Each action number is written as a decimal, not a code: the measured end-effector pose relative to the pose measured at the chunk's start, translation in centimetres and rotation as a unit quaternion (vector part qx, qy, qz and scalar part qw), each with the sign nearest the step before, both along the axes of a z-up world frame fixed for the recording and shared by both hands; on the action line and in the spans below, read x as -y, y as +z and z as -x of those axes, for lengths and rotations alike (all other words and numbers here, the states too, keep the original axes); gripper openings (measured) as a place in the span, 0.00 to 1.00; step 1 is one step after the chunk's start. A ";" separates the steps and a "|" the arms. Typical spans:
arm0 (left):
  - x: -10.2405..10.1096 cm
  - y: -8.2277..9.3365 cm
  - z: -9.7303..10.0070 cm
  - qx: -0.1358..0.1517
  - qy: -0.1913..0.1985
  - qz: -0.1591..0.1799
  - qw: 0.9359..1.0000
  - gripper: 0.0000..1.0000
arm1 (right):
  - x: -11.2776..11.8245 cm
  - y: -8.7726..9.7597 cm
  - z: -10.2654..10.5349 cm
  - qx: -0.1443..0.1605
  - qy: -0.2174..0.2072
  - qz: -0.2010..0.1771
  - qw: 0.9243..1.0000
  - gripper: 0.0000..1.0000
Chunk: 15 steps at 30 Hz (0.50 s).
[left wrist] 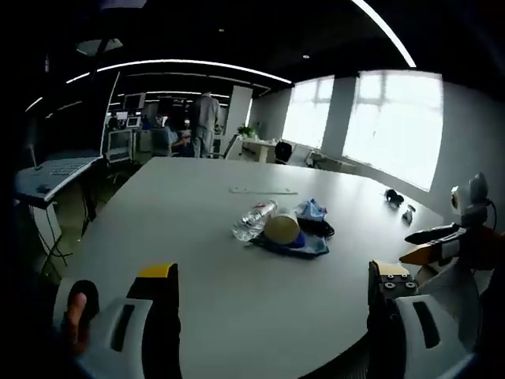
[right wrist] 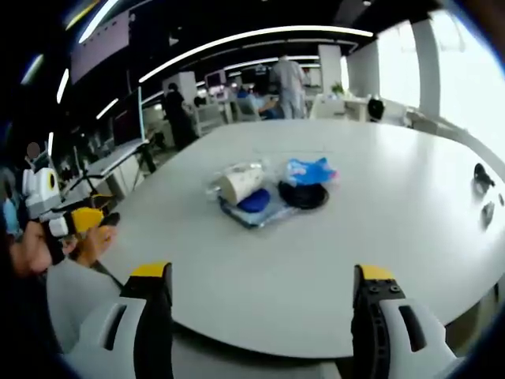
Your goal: Arrange the tabletop items into an orderly group along one side of the table until the central work area is clear of visible clutter.
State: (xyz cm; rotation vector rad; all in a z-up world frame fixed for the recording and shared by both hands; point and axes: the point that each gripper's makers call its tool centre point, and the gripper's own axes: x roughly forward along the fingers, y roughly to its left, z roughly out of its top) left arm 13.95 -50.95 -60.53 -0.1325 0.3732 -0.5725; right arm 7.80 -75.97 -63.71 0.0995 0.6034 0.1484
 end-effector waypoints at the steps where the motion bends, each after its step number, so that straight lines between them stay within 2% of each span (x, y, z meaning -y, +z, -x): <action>1: 0.1 0.0 0.0 0.000 -0.001 0.000 1.000 0.99 | 0.0 0.0 0.0 0.000 0.000 0.000 1.000 0.92; 15: 0.7 -0.3 0.4 0.007 -0.018 -0.028 0.999 0.99 | 0.0 -0.2 0.0 -0.007 -0.001 0.002 1.000 0.92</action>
